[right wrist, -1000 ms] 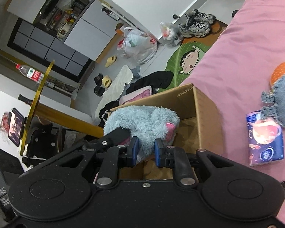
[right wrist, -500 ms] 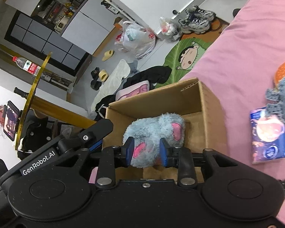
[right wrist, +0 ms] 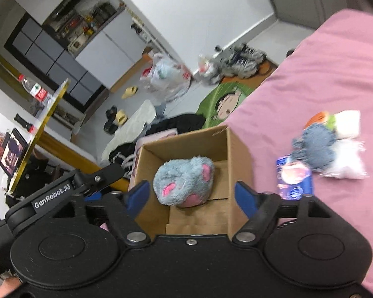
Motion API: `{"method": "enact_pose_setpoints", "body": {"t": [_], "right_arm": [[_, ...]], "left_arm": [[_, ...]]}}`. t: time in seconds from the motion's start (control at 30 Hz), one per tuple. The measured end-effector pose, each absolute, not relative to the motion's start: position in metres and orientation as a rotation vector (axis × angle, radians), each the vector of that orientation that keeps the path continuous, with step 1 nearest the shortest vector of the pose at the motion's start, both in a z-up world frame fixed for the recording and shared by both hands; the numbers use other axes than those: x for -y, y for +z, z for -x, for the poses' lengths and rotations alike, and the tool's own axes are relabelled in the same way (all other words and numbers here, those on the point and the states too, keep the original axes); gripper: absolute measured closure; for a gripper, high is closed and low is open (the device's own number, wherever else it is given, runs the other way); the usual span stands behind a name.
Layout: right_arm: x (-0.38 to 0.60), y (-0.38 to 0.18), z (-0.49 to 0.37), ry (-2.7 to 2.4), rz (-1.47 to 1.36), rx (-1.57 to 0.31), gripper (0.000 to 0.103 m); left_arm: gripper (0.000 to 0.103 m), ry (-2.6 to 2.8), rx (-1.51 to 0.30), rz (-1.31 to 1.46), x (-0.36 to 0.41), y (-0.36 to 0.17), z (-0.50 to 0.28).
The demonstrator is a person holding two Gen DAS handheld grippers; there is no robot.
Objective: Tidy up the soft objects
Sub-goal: 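Move the left tool to the black-and-white plush patch and grasp it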
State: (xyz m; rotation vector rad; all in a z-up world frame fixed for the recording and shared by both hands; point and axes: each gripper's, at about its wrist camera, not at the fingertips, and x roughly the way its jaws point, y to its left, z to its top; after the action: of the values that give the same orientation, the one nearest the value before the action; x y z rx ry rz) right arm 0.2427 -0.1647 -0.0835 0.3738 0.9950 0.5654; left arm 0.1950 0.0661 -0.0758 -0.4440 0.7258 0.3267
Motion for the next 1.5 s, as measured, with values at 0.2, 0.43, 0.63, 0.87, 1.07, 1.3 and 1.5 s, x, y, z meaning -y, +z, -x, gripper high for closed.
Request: {"method": "enact_pose_setpoints", "body": {"t": [0.2, 0.43, 0.63, 0.87, 1.07, 1.3, 1.5], "right_arm": [[0.183, -0.064, -0.228, 0.534, -0.348, -0.923, 0.008], [0.216, -0.058, -0.214, 0.525, -0.387, -0.879, 0.000], [0.238, -0.052, -0.209, 0.528, -0.371, -0.861, 0.000], [0.267, -0.059, -0.209, 0.493, -0.402, -0.893, 0.000], [0.283, -0.069, -0.209, 0.473, -0.405, -0.914, 0.000], [0.300, -0.081, -0.215, 0.456, -0.428, -0.944, 0.000], [0.315, -0.094, -0.220, 0.414, -0.455, -0.981, 0.000]], "left_arm": [[0.021, 0.339, -0.679, 0.465, -0.057, -0.060, -0.173], [0.021, 0.334, -0.653, 0.396, -0.038, -0.039, -0.159], [0.021, 0.311, -0.709, 0.375, -0.019, -0.031, -0.156], [0.021, 0.296, -0.740, 0.368, -0.002, -0.028, -0.153], [0.002, 0.295, -0.779, 0.353, 0.012, -0.030, -0.153], [0.000, 0.271, -0.829, 0.324, 0.037, -0.036, -0.160], [0.000, 0.254, -0.851, 0.289, 0.058, -0.043, -0.165]]}}
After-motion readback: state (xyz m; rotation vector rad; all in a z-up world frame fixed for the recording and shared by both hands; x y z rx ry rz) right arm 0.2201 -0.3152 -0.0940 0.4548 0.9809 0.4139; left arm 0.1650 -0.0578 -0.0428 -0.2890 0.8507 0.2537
